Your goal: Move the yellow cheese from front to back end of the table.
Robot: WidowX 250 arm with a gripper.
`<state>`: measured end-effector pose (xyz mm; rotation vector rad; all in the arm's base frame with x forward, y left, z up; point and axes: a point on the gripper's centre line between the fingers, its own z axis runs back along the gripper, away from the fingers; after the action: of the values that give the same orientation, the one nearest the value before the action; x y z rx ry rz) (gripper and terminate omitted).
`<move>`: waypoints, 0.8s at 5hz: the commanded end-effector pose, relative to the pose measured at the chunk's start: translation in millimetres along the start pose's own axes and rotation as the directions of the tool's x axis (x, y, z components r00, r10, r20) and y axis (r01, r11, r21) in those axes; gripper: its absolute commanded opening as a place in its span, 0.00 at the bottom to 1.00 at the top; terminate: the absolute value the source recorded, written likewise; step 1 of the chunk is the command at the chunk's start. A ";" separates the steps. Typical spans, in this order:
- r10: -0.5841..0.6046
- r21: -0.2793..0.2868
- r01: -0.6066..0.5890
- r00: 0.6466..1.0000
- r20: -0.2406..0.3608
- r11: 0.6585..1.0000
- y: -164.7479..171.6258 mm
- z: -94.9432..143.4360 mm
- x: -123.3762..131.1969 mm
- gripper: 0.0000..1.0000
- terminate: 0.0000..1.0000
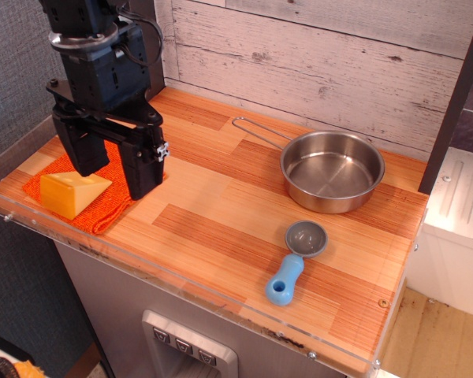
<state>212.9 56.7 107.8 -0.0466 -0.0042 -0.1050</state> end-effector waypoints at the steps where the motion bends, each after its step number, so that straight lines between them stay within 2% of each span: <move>1: 0.000 0.000 0.000 1.000 0.000 1.000 0.0 0.0 0.0 1.00 0.00; 2: 0.048 0.007 -0.048 0.999 -0.010 0.999 32.4 2.7 -8.4 1.00 0.00; 3: 0.033 0.025 -0.033 0.999 0.010 0.999 60.5 1.5 -17.3 1.00 0.00; 4: 0.079 0.053 -0.080 0.997 0.019 0.995 88.4 -1.1 -27.1 1.00 0.00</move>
<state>192.2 142.8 91.4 -0.0101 0.0155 -0.0283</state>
